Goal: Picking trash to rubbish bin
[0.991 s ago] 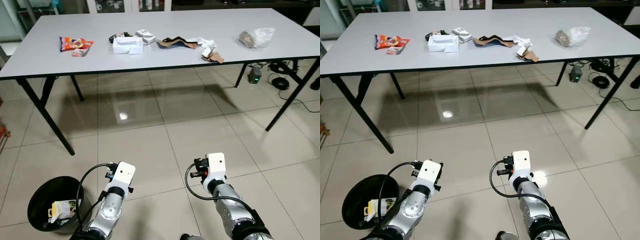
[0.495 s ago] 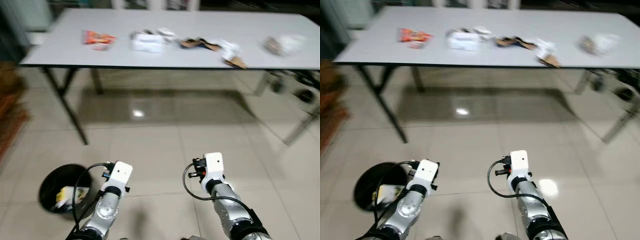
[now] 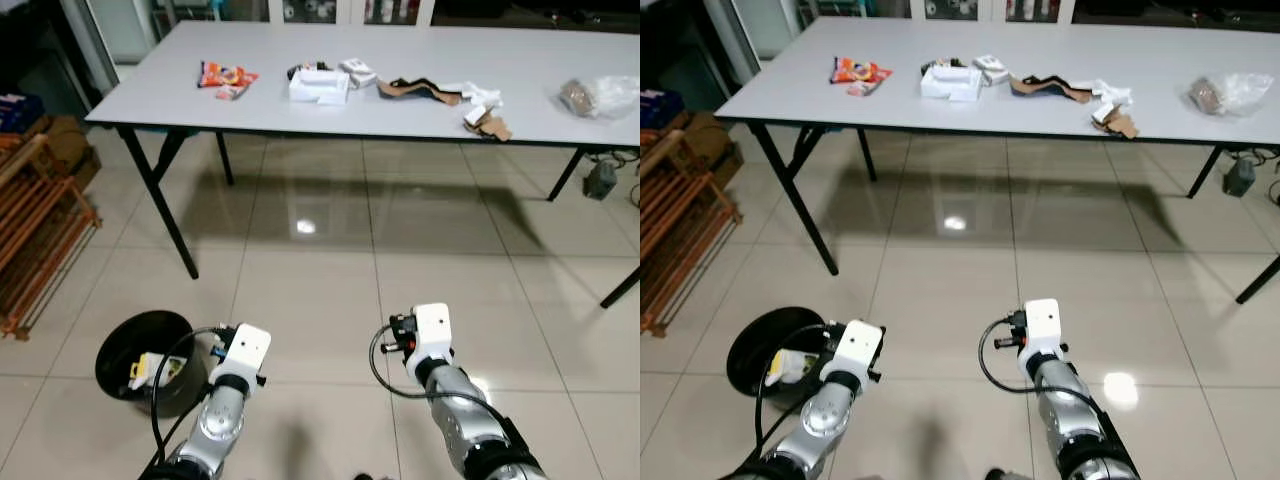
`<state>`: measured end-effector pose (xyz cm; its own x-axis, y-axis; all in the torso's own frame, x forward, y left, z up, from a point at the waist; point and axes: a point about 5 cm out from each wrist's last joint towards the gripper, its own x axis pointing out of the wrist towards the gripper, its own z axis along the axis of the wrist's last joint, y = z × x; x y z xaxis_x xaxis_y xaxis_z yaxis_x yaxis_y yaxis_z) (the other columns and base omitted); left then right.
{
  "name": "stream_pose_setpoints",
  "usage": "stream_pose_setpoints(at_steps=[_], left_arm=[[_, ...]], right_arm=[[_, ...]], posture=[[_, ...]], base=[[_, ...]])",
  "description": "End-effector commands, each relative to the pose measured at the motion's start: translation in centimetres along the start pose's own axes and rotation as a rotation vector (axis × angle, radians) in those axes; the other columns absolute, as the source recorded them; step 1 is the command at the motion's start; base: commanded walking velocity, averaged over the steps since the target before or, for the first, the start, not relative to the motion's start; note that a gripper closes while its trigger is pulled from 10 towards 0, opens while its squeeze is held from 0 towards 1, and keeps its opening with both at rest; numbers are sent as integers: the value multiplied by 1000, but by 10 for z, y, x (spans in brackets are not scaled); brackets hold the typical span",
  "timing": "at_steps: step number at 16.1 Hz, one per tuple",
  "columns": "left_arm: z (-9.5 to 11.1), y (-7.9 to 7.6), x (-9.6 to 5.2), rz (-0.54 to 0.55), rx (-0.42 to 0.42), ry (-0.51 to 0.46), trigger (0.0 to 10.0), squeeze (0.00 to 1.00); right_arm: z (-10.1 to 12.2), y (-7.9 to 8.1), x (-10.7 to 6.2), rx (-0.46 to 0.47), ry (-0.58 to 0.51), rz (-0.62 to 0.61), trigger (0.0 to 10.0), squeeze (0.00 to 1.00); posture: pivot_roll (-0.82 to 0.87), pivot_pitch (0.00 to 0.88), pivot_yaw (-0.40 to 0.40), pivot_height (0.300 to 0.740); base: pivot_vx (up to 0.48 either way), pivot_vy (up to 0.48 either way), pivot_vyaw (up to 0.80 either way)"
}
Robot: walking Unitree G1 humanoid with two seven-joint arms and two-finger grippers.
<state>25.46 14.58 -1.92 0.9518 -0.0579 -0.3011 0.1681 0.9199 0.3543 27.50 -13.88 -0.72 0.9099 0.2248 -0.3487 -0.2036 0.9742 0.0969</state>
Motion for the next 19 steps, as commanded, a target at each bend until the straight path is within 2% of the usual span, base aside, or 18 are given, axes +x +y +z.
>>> stream_pose_setpoints(at_steps=[1,5,19], left_arm=[[-2,1,-1,10,3,11,10000,0],[-2,1,0,9,3,11,10000,0],[-1,1,0,13,0,10,10000,0]], right_arm=[[1,0,1,14,-6,-2,10000,0],[2,-1,1,12,-8,-1,10000,0],[1,1,1,-3,-5,9,10000,0]], posture=[[-40,56,10,740],[-41,60,8,740],[-41,66,7,740]], base=[[0,0,0],[0,-144,0],[0,-480,0]])
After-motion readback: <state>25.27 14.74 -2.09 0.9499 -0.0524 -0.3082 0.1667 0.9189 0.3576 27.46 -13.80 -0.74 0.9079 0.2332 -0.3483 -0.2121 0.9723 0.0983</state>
